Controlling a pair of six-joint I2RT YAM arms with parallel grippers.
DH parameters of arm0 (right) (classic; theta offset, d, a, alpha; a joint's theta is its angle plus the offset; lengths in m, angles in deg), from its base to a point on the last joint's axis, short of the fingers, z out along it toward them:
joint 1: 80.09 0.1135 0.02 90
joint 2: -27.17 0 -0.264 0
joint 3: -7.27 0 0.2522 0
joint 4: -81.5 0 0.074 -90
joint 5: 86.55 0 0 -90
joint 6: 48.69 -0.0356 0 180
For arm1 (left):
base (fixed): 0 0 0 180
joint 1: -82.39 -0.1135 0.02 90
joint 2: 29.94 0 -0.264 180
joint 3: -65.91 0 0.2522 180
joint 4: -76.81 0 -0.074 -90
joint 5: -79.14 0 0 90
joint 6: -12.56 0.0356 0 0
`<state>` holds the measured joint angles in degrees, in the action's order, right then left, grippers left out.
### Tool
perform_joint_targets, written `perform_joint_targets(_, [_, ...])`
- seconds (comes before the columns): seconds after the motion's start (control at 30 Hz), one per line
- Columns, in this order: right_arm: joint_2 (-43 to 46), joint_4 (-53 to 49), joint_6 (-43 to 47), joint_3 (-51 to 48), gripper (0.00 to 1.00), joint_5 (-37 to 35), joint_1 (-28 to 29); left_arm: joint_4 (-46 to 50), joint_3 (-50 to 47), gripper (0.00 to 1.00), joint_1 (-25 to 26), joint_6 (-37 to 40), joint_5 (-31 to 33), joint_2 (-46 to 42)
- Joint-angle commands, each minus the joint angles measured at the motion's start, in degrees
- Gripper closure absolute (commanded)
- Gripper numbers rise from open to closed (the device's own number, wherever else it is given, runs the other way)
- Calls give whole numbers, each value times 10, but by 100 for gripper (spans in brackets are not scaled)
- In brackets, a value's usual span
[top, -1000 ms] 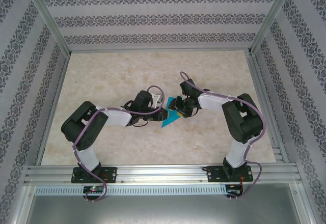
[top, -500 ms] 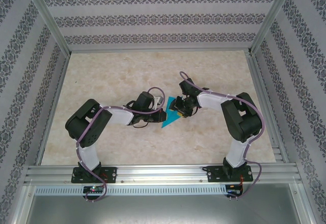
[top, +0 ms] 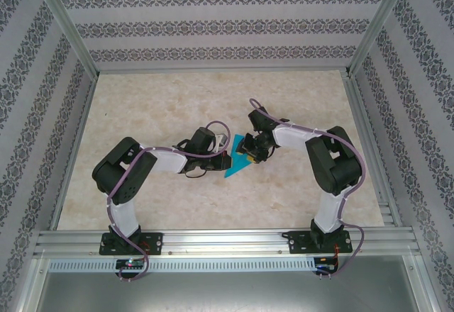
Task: Fold a paper plane with a square sheet of paper (pick it up from the middle)
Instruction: Fourth fold the wing at the center of the table.
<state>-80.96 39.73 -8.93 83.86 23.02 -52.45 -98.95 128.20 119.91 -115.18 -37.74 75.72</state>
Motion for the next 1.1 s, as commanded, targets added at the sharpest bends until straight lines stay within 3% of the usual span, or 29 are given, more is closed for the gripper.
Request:
perform_joint_targets(0.0, [-96, -42, 9, -37, 55, -88, 12, 23, 12, 94, -5, -6, 17, 7])
perform_joint_targets(1.07, [-153, -70, 26, -1, 51, -91, 22, -9, 34, 92, -5, -18, -20, 8])
